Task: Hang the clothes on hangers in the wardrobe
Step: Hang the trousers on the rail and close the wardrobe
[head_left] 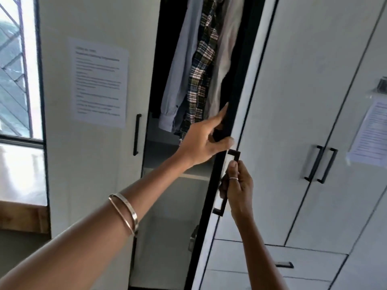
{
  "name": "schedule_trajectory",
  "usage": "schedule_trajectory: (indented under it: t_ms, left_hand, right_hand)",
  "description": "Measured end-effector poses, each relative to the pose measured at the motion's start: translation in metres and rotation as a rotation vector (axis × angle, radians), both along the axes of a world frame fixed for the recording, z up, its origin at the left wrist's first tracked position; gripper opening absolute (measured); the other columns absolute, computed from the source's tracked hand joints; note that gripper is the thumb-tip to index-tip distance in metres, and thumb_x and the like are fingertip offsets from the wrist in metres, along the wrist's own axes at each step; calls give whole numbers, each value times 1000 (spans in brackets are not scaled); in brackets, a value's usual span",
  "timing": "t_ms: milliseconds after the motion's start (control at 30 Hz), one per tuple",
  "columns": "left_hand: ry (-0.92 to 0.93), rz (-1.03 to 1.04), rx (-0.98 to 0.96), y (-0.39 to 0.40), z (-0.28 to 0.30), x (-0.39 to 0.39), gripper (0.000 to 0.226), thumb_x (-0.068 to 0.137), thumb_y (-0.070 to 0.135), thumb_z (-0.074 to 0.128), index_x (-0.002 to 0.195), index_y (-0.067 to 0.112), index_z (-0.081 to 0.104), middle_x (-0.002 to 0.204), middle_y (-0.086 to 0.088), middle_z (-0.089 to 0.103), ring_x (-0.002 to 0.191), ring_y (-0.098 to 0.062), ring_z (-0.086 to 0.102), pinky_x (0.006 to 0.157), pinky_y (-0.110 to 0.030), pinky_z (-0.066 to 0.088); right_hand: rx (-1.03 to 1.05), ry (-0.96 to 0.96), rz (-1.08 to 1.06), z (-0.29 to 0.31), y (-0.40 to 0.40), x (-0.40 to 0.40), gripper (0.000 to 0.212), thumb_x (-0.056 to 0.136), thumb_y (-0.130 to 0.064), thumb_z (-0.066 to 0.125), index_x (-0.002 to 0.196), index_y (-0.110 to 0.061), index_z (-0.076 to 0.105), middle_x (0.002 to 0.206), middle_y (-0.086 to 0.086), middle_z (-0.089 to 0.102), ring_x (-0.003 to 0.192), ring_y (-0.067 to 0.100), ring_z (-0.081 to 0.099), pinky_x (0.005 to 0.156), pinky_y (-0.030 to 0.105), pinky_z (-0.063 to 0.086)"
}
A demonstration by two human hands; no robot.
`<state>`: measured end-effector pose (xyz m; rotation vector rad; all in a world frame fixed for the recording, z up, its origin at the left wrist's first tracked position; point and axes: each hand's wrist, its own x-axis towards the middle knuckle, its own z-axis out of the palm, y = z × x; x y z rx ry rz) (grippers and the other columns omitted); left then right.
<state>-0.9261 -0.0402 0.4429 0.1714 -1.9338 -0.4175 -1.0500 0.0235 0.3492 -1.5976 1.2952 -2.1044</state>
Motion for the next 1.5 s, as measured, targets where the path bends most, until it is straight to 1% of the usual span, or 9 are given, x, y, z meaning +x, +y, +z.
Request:
schedule_trajectory:
  t_ms: [167, 333, 467, 667, 867, 1000, 1233, 1333, 1500]
  left_hand:
    - [37, 142, 102, -38, -11, 62, 47, 89, 18, 66, 132, 6, 52, 109, 8, 66, 93, 2, 65, 86, -19, 51]
    - [0, 413, 210, -105, -1, 137, 32, 89, 27, 66, 112, 5, 67, 88, -8, 73, 74, -19, 68, 70, -39, 58]
    - [11, 504, 331, -148, -7, 163, 28, 89, 26, 65, 112, 10, 69, 101, -4, 73, 91, -12, 68, 90, -30, 53]
    - [28, 709, 554, -228, -24, 208, 32, 91, 20, 61, 121, 8, 63, 110, -8, 68, 91, -14, 61, 80, -19, 43]
    - [-137, 570, 646, -266, -41, 204, 37, 96, 21, 51, 132, 14, 52, 126, -9, 60, 117, -24, 55, 92, -26, 41]
    - [-70, 489, 667, -285, -47, 195, 27, 98, 19, 47, 121, 17, 58, 114, -8, 67, 108, -24, 60, 85, -24, 43]
    - [85, 422, 557, -280, -67, 197, 18, 96, 13, 51, 82, 10, 62, 69, -2, 68, 66, -16, 64, 70, -26, 51]
    - [172, 301, 550, -277, -75, 203, 23, 97, 7, 47, 78, 11, 59, 62, -4, 61, 56, -18, 56, 64, -33, 50]
    - [164, 286, 536, -272, -81, 205, 21, 97, 5, 47, 81, 6, 60, 63, -7, 60, 60, -19, 56, 67, -33, 49]
  right_hand:
    - [93, 125, 74, -11, -47, 60, 24, 101, -27, 44, 80, -16, 48, 48, 8, 50, 36, 23, 50, 36, 30, 42]
    - [173, 263, 101, -1, -132, 125, 23, 101, -29, 42, 90, -11, 50, 53, 8, 57, 41, 21, 57, 42, 30, 48]
    - [208, 255, 105, 3, -165, 137, 28, 101, -26, 44, 90, 0, 46, 53, 10, 51, 40, 17, 50, 40, 29, 48]
    - [221, 363, 86, 7, -217, 165, 27, 100, -31, 43, 98, -4, 47, 55, 15, 59, 44, 25, 59, 45, 40, 52]
    - [291, 386, 67, 11, -246, 178, 23, 103, -27, 41, 105, -5, 45, 60, 11, 58, 48, 20, 59, 48, 35, 53]
    - [329, 403, 39, 21, -264, 175, 24, 103, -25, 40, 104, -2, 43, 64, 7, 57, 47, 7, 56, 44, 20, 47]
    - [261, 454, 5, 10, -279, 170, 21, 104, -21, 38, 94, -2, 39, 61, 16, 61, 44, 13, 57, 43, 26, 48]
    - [234, 468, -5, 12, -287, 168, 19, 104, -20, 39, 91, -5, 40, 60, 6, 55, 45, 7, 54, 42, 19, 44]
    - [207, 499, -24, 2, -303, 166, 17, 103, -19, 39, 94, -5, 41, 67, 20, 61, 55, 30, 60, 50, 44, 50]
